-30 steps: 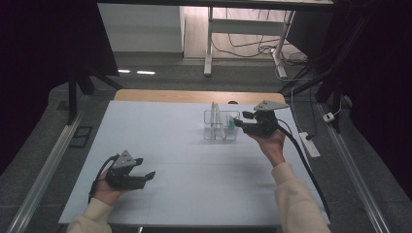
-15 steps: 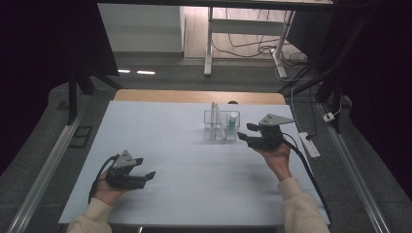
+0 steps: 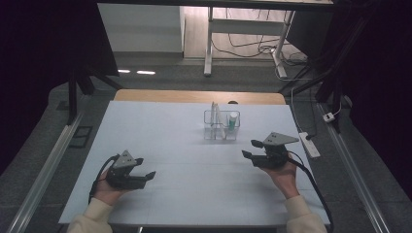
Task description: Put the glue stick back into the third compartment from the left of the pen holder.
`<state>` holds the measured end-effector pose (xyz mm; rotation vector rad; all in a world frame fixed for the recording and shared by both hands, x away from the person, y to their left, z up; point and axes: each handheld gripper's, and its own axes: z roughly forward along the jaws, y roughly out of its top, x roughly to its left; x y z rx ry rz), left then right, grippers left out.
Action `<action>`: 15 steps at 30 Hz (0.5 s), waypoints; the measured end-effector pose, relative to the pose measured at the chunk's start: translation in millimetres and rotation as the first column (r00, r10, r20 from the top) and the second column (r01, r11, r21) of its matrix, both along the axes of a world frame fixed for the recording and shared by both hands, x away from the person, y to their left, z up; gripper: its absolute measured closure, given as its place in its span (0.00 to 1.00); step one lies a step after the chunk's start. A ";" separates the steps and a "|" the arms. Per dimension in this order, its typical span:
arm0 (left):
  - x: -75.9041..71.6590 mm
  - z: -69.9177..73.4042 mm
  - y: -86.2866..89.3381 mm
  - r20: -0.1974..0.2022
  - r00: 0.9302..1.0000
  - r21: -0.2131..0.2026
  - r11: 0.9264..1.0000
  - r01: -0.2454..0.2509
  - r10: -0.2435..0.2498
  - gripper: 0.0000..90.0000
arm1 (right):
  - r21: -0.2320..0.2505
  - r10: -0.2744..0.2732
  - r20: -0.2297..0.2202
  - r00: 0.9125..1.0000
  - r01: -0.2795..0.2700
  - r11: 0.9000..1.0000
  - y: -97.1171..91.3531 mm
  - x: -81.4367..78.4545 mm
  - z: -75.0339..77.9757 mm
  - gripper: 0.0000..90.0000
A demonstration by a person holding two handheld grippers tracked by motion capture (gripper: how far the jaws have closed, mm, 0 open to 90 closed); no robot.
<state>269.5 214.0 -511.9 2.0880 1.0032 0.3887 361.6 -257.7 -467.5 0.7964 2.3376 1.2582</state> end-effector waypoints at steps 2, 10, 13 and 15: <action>-0.1 0.0 0.0 0.001 1.000 0.000 1.000 0.000 0.000 0.32 | 0.001 -0.003 -0.009 1.000 0.003 1.000 -4.6 -3.7 -3.3 0.46; 0.0 -0.2 -0.1 0.001 1.000 0.002 1.000 0.001 -0.001 0.32 | -0.014 -0.003 -0.021 1.000 0.003 1.000 -24.6 -16.9 -12.1 0.45; 0.1 -0.3 -0.1 0.001 1.000 0.002 1.000 0.000 0.000 0.32 | -0.020 -0.006 -0.022 1.000 0.005 1.000 -31.1 -21.7 -14.8 0.45; 0.1 -0.4 -0.2 0.001 1.000 0.004 1.000 0.001 -0.001 0.32 | -0.030 -0.003 -0.025 1.000 0.002 1.000 -35.2 -25.1 -17.4 0.45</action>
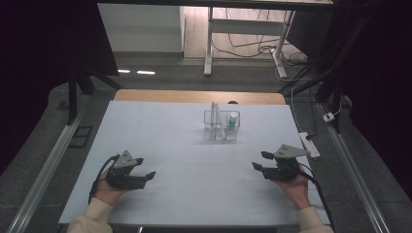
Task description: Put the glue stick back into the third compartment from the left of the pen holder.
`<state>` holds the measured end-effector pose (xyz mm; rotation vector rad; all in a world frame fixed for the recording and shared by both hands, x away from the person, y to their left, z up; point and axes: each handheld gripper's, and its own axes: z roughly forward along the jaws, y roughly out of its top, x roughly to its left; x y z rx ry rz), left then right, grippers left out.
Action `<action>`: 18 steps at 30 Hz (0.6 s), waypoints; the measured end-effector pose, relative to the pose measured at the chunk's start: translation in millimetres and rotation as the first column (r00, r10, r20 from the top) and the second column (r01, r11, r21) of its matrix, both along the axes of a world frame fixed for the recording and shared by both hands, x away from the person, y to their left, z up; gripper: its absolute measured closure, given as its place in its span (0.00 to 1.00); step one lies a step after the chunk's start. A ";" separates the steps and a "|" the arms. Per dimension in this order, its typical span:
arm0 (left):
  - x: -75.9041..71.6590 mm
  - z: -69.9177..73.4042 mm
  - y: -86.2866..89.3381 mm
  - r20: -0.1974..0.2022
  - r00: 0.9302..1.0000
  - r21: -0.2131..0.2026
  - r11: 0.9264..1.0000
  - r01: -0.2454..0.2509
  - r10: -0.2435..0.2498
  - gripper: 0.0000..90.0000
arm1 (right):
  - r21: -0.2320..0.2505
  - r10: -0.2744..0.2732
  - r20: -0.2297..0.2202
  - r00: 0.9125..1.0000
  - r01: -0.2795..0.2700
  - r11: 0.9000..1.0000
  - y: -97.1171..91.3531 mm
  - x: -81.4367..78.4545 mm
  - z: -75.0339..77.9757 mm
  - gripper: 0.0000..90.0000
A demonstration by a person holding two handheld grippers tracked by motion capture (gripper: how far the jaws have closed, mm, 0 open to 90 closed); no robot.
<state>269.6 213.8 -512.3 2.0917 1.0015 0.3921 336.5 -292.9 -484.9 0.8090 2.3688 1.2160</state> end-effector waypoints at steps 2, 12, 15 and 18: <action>0.0 -0.2 0.0 0.000 1.000 0.001 1.000 0.000 0.000 0.32 | -0.005 0.002 0.002 1.000 -0.002 1.000 -3.8 -3.4 -3.5 0.45; -0.3 -0.2 -0.8 0.004 1.000 0.005 1.000 0.002 -0.002 0.32 | -0.010 -0.006 -0.008 1.000 0.006 1.000 -13.4 -6.8 -9.5 0.45; -0.2 -0.5 -0.8 0.003 1.000 0.006 1.000 0.004 -0.004 0.32 | -0.011 -0.004 -0.007 1.000 0.004 1.000 -13.1 -7.0 -10.6 0.45; -0.2 -0.5 -0.7 0.003 1.000 0.007 1.000 0.004 -0.004 0.32 | -0.011 -0.004 -0.006 1.000 0.004 1.000 -12.4 -7.2 -11.2 0.45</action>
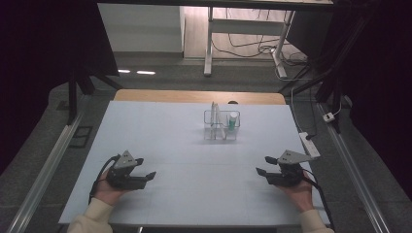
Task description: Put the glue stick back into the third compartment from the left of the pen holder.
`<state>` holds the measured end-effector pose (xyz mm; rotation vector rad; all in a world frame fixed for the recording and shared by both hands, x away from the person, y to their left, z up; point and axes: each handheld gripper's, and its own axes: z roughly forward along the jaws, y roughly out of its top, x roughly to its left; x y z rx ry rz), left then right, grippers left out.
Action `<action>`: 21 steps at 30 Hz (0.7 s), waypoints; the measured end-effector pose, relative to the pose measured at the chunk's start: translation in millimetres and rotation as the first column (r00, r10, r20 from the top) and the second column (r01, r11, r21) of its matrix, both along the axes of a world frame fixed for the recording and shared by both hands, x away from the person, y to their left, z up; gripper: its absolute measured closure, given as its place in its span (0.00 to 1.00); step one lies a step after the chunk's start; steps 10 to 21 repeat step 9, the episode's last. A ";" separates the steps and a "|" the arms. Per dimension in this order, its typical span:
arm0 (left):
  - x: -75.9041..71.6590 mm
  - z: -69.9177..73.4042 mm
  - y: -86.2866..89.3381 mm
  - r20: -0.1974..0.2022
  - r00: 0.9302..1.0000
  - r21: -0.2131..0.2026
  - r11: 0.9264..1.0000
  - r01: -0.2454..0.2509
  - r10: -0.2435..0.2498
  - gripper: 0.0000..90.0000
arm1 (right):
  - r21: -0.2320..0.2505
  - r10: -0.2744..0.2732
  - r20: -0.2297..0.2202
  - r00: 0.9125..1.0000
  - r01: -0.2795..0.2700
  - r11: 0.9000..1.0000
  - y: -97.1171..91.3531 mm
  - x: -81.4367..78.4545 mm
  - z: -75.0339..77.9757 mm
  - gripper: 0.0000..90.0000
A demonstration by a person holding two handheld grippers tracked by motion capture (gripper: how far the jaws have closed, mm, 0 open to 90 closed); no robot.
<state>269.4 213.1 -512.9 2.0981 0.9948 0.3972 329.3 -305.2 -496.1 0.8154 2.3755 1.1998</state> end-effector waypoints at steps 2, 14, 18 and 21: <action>-0.1 0.0 0.1 0.001 1.000 0.001 1.000 0.000 0.000 0.32 | 0.000 0.001 0.000 1.000 -0.001 1.000 0.1 0.0 0.0 0.45; -0.1 0.0 -0.1 0.002 1.000 0.002 1.000 0.000 0.000 0.32 | -0.002 0.001 0.004 1.000 -0.001 1.000 -0.5 -0.1 0.8 0.44; -0.1 0.0 -0.1 0.002 1.000 0.002 1.000 0.000 0.000 0.32 | -0.002 0.001 0.004 1.000 -0.001 1.000 -0.5 -0.1 0.8 0.44; -0.1 0.0 -0.1 0.002 1.000 0.002 1.000 0.000 0.000 0.32 | -0.002 0.001 0.004 1.000 -0.001 1.000 -0.5 -0.1 0.8 0.44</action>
